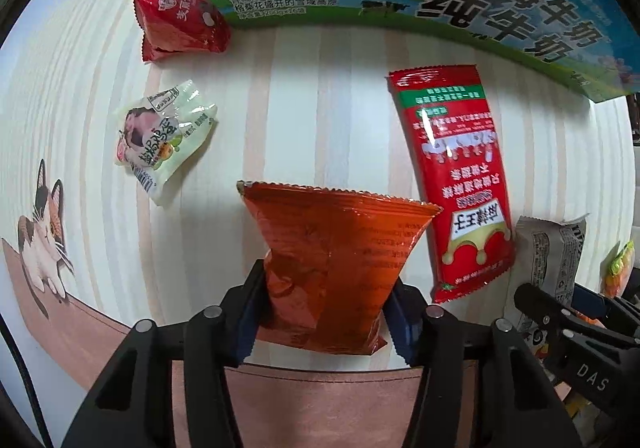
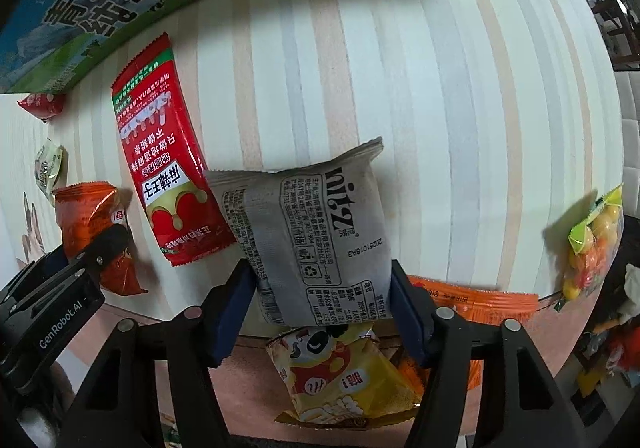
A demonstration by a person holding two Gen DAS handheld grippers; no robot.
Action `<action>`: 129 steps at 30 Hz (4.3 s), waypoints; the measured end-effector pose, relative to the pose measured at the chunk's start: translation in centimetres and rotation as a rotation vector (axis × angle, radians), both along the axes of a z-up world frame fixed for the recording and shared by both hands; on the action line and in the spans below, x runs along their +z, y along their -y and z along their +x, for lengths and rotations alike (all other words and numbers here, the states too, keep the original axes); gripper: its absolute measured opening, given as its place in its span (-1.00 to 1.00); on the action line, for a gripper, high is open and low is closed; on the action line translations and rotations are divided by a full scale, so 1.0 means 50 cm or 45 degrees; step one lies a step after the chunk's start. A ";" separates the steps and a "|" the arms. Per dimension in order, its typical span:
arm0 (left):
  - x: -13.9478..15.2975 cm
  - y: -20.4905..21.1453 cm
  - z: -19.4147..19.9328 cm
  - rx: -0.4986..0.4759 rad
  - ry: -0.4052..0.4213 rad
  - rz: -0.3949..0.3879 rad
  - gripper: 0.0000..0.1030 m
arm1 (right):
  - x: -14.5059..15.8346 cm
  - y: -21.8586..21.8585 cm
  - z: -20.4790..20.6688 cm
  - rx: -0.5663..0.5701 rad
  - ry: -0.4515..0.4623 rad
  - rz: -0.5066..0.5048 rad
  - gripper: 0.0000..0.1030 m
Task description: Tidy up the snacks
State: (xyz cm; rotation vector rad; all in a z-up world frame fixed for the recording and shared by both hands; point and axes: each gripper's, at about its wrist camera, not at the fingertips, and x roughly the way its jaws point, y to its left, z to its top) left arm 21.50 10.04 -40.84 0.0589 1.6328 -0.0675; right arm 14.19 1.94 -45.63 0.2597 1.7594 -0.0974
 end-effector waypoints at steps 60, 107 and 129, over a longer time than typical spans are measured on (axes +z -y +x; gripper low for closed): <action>0.219 -0.003 0.439 0.046 -0.068 -0.272 -0.05 | 0.312 0.073 0.366 -0.138 0.277 0.162 0.19; 0.352 0.022 0.064 -0.075 0.255 -0.234 0.62 | 0.353 0.120 0.016 -0.029 0.327 0.073 0.79; 0.077 0.176 -0.079 0.051 -0.352 -0.293 0.62 | 0.050 0.288 -0.213 -0.376 -0.050 0.303 0.10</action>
